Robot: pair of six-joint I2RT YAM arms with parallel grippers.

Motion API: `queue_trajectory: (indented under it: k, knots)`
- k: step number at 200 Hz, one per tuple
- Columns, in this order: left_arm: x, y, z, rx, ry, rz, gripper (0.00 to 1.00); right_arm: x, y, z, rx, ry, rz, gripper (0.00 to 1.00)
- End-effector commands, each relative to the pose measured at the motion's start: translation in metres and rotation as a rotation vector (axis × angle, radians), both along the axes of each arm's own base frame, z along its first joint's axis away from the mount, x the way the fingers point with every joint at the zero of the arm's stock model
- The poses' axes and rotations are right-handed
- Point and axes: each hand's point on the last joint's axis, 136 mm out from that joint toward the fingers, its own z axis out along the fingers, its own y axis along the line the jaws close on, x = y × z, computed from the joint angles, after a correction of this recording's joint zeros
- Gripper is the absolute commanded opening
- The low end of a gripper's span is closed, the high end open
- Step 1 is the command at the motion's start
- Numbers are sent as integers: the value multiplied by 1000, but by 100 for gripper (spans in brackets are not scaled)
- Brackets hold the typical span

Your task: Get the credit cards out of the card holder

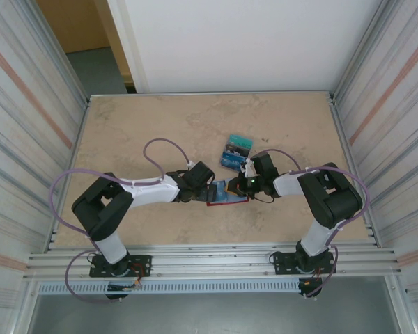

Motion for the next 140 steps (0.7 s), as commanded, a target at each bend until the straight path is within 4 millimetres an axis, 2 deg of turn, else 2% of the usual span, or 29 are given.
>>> queue_trajectory:
  k: [1, 15, 43, 64, 105, 140]
  knots:
    - [2, -15, -3, -48, 10, -34, 99, -6, -7, -6, -25, 20, -3, 4]
    - [3, -16, 1, -65, -2, -29, 99, -6, -7, -7, -26, 22, -3, 4]
    - [10, -20, 25, -131, -71, -47, 99, -7, -8, -7, -27, 23, -5, 4]
    - [12, -23, 30, -156, -80, -64, 99, -6, -8, -8, -26, 26, -7, 4]
    - [11, -17, 11, -72, -36, -56, 99, -6, -7, -5, -19, 22, -7, 4]
    - [4, -12, -8, 110, -2, -101, 99, -6, -5, -2, -1, 21, -8, 4]
